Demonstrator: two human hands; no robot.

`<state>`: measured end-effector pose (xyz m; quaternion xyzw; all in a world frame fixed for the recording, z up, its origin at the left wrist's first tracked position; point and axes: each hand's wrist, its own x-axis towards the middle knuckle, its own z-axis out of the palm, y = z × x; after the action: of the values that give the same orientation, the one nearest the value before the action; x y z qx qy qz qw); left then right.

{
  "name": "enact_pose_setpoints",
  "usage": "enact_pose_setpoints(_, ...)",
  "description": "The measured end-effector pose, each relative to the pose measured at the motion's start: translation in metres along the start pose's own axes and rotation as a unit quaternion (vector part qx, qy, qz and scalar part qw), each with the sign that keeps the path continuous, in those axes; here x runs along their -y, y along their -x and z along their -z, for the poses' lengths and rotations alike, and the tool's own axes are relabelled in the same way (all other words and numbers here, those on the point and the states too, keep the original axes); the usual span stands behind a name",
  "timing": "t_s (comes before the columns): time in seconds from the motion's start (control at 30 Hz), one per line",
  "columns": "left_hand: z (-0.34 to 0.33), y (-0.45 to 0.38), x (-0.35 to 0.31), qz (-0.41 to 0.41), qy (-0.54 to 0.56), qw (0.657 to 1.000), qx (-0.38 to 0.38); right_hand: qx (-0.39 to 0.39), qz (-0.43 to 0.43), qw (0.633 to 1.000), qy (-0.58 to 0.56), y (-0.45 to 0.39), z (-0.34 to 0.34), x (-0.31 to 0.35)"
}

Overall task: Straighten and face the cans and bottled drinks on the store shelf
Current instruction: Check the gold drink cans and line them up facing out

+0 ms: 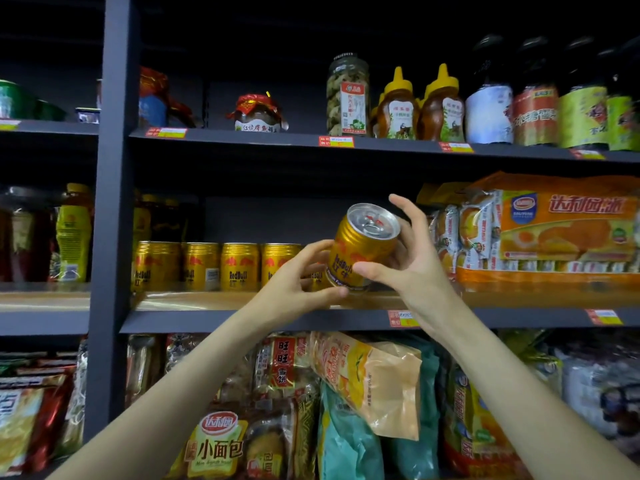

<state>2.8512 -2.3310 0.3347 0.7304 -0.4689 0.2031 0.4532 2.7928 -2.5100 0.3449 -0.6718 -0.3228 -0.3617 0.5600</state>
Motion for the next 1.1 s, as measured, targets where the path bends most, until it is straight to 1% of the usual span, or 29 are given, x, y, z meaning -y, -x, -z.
enact_pose_setpoints(0.07,-0.001,-0.002,0.003,-0.012,0.003,1.0,-0.003,0.026,-0.001,1.0,-0.006,0.0,0.0,0.0)
enact_pose_setpoints(0.13,-0.003,-0.004,0.006,-0.034,-0.02,0.999,-0.028,0.029,-0.008,0.999,0.009,-0.001,-0.001,-0.001)
enact_pose_setpoints(0.17,-0.004,-0.005,0.007,-0.044,-0.046,0.996,-0.056,0.016,-0.009,0.999,0.029,-0.002,-0.004,-0.002)
enact_pose_setpoints(0.23,-0.008,-0.007,0.006,-0.061,-0.131,0.982,-0.123,-0.046,-0.011,0.997,0.063,-0.003,-0.01,-0.006)
enact_pose_setpoints(0.27,-0.009,-0.008,0.004,-0.07,-0.177,0.971,-0.147,-0.075,-0.024,0.996,0.051,-0.005,-0.012,-0.009)
enact_pose_setpoints(0.33,-0.01,-0.012,0.002,-0.092,-0.24,0.952,-0.164,-0.103,-0.07,0.991,-0.043,-0.009,-0.009,-0.016)
enact_pose_setpoints(0.37,-0.008,-0.015,0.003,-0.102,-0.265,0.946,-0.156,-0.111,-0.091,0.986,-0.089,-0.012,-0.004,-0.019)
enact_pose_setpoints(0.4,-0.005,-0.019,0.004,-0.106,-0.297,0.939,-0.14,-0.125,-0.105,0.98,-0.112,-0.016,0.003,-0.022)
enact_pose_setpoints(0.43,-0.001,-0.022,0.007,-0.099,-0.335,0.929,-0.124,-0.143,-0.112,0.978,-0.102,-0.022,0.01,-0.023)
enact_pose_setpoints(0.47,0.004,-0.026,0.012,-0.084,-0.372,0.917,-0.117,-0.165,-0.115,0.978,-0.056,-0.029,0.016,-0.025)
enact_pose_setpoints(0.5,0.009,-0.03,0.017,-0.065,-0.403,0.906,-0.118,-0.184,-0.116,0.976,0.014,-0.038,0.024,-0.027)
enact_pose_setpoints(0.57,0.016,-0.036,0.03,-0.02,-0.441,0.89,-0.114,-0.189,-0.127,0.958,0.172,-0.056,0.038,-0.033)
enact_pose_setpoints(0.63,0.017,-0.038,0.039,0.018,-0.471,0.877,-0.093,-0.149,-0.167,0.923,0.312,-0.071,0.05,-0.044)
enact_pose_setpoints(0.7,0.015,-0.04,0.045,0.032,-0.5,0.861,-0.082,-0.095,-0.207,0.882,0.412,-0.077,0.058,-0.059)
enact_pose_setpoints(0.77,0.014,-0.041,0.048,0.036,-0.521,0.849,-0.087,-0.073,-0.234,0.855,0.458,-0.079,0.063,-0.073)
enact_pose_setpoints(0.87,0.013,-0.042,0.048,0.03,-0.526,0.844,-0.1,-0.073,-0.274,0.836,0.47,-0.085,0.071,-0.082)
enact_pose_setpoints(0.93,0.012,-0.043,0.049,0.033,-0.519,0.848,-0.101,-0.047,-0.29,0.793,0.533,-0.092,0.073,-0.086)
enact_pose_setpoints(0.97,0.011,-0.043,0.05,0.035,-0.515,0.85,-0.104,-0.038,-0.278,0.775,0.567,-0.097,0.071,-0.086)
enact_pose_setpoints(1.0,0.01,-0.044,0.051,0.032,-0.512,0.851,-0.11,-0.039,-0.247,0.778,0.577,-0.102,0.067,-0.085)
enact_pose_setpoints(1.03,0.01,-0.044,0.052,0.027,-0.51,0.852,-0.117,-0.041,-0.206,0.802,0.56,-0.108,0.059,-0.083)
enact_pose_setpoints(1.07,0.009,-0.045,0.053,0.022,-0.509,0.851,-0.123,-0.029,-0.168,0.837,0.52,-0.114,0.051,-0.081)
enact_pose_setpoints(1.1,0.009,-0.044,0.054,0.02,-0.509,0.851,-0.128,0.007,-0.145,0.864,0.482,-0.12,0.043,-0.08)
